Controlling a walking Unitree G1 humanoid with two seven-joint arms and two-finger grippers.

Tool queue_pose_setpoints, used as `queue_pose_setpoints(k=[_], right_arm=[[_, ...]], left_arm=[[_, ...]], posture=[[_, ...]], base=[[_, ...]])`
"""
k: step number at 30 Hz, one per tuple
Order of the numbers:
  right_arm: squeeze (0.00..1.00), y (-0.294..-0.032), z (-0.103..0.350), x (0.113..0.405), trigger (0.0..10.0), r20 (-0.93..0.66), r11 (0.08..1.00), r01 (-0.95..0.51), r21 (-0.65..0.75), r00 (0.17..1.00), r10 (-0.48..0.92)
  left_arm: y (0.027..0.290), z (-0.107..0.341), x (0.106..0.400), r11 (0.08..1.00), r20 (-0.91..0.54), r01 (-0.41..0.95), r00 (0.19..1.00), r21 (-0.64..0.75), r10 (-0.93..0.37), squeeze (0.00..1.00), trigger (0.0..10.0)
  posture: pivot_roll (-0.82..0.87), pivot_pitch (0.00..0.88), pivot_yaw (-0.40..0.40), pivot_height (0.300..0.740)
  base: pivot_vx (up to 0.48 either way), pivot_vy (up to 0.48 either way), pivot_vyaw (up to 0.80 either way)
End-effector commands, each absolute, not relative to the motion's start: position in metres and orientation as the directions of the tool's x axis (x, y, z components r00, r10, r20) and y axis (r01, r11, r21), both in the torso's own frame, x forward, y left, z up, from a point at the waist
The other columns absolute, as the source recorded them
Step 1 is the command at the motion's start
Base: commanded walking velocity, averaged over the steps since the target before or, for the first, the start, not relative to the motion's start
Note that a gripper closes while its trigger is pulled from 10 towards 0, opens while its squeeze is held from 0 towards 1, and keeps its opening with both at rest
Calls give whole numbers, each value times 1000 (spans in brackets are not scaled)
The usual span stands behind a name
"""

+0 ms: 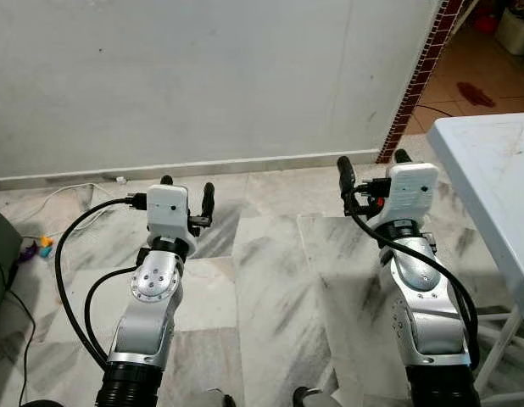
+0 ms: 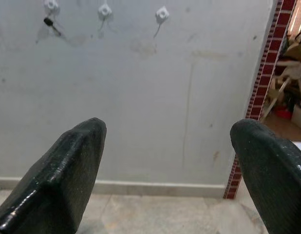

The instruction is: Hang keys on a hook

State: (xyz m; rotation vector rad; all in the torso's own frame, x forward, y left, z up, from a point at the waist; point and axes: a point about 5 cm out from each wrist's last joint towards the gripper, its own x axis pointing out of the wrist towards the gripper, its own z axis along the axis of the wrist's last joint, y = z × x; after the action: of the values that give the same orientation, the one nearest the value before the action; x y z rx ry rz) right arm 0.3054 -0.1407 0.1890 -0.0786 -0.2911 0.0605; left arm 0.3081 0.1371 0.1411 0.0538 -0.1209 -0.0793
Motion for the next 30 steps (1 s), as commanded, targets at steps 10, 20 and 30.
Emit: queue_pose_setpoints(k=[10,20,30], right_arm=[[0,-148,183,304,10000,243,995,-50,-85,967,69],[0,-154,187,308,10000,220,988,-85,-133,969,113],[0,-158,184,297,10000,244,996,-6,-85,969,27]], left_arm=[[152,135,299,998,79,21,997,52,-25,0,10000],[157,136,301,999,87,-8,996,49,4,0,10000],[156,140,302,1000,108,-2,994,25,0,0,10000]], posture=[[-37,209,77,740],[-47,208,30,740],[-49,168,70,740]], base=[[0,0,-94],[0,0,-696],[0,0,-800]])
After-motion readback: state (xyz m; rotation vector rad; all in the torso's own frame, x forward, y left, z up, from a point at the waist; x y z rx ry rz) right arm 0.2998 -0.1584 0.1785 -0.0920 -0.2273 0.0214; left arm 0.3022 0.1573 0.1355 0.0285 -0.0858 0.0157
